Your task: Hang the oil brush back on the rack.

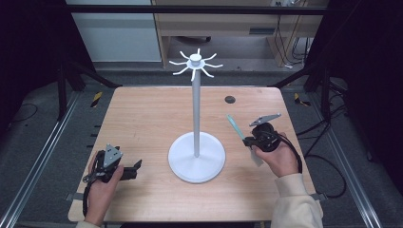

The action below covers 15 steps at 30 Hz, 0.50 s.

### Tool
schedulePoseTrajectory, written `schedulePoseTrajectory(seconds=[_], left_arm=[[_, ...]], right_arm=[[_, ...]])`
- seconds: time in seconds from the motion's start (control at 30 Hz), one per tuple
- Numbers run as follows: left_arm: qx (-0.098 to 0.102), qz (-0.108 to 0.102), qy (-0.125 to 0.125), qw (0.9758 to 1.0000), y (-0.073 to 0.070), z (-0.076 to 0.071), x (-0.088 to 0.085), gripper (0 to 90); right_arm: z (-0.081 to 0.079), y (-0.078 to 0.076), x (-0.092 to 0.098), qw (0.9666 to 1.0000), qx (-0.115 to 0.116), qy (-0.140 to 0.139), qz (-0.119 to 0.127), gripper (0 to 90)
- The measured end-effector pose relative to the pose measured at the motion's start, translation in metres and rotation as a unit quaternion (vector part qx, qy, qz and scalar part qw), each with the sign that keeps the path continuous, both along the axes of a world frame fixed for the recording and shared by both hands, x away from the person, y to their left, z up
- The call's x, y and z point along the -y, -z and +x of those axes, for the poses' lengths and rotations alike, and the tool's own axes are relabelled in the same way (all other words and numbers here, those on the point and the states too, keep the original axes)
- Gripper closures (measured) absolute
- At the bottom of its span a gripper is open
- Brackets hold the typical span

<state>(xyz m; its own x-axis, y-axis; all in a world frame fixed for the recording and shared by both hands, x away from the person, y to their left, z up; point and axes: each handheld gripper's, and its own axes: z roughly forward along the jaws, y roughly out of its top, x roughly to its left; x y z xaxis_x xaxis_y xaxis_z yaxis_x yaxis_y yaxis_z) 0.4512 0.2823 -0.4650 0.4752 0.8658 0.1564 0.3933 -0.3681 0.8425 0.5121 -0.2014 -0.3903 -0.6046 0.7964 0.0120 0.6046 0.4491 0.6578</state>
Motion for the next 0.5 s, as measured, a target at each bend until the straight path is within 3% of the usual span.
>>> schedulePoseTrajectory(seconds=[0.17, 0.5], left_arm=[[0.001, -0.004, -0.002, 1.0, 0.0, 0.0, -0.001, 2.9], [0.001, -0.004, 0.0, 1.0, -0.001, 0.0, -0.001, 2.9]], right_arm=[[-0.005, -0.013, 0.004, 0.9991, 0.035, 0.001, 0.022, 82.3], [-0.018, -0.028, 0.004, 0.9955, 0.079, 0.008, 0.053, 82.3]])
